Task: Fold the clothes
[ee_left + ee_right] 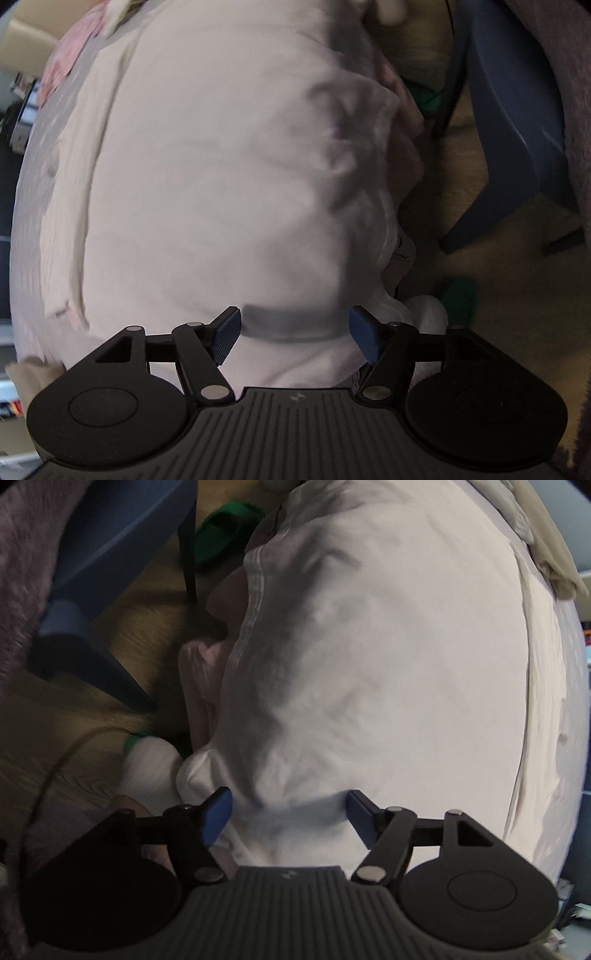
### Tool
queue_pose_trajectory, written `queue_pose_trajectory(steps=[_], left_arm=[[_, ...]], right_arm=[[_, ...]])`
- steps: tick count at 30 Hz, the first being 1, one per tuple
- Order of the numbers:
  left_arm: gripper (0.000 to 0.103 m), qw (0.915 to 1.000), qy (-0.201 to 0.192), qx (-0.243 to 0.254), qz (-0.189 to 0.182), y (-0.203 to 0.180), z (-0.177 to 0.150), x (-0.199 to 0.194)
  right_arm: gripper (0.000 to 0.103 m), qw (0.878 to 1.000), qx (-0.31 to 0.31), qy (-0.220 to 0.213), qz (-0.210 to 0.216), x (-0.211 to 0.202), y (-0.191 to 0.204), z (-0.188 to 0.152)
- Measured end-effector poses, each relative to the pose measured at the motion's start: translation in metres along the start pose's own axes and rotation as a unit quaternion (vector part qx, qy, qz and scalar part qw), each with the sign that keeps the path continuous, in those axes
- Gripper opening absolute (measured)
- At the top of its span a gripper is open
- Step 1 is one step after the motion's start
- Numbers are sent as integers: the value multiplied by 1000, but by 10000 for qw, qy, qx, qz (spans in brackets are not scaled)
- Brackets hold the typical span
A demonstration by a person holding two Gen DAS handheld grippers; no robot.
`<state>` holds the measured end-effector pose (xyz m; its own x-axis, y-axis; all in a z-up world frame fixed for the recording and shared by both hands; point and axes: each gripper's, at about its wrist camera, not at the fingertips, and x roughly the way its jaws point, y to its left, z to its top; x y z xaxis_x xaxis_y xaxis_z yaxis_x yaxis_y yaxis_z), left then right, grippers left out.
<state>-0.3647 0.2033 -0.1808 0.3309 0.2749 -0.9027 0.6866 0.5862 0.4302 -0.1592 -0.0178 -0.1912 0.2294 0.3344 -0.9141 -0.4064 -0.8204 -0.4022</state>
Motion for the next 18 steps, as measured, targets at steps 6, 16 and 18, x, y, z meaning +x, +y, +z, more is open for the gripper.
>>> queue_pose_trajectory(steps=[6,16,18], left_arm=[[43,9997,19,194,170,-1,-1,2],[3,9991,-47,-430,-30,26,-2,-15],[2,9988,-59,-480,-39,28,-2,-18]], right_arm=[[55,9998,-66,23,-180,-3,0,-5],[7,9971,674,-65,349,-19,-26,-9],[6,9965,742,-76,372,-21,-29,-9]])
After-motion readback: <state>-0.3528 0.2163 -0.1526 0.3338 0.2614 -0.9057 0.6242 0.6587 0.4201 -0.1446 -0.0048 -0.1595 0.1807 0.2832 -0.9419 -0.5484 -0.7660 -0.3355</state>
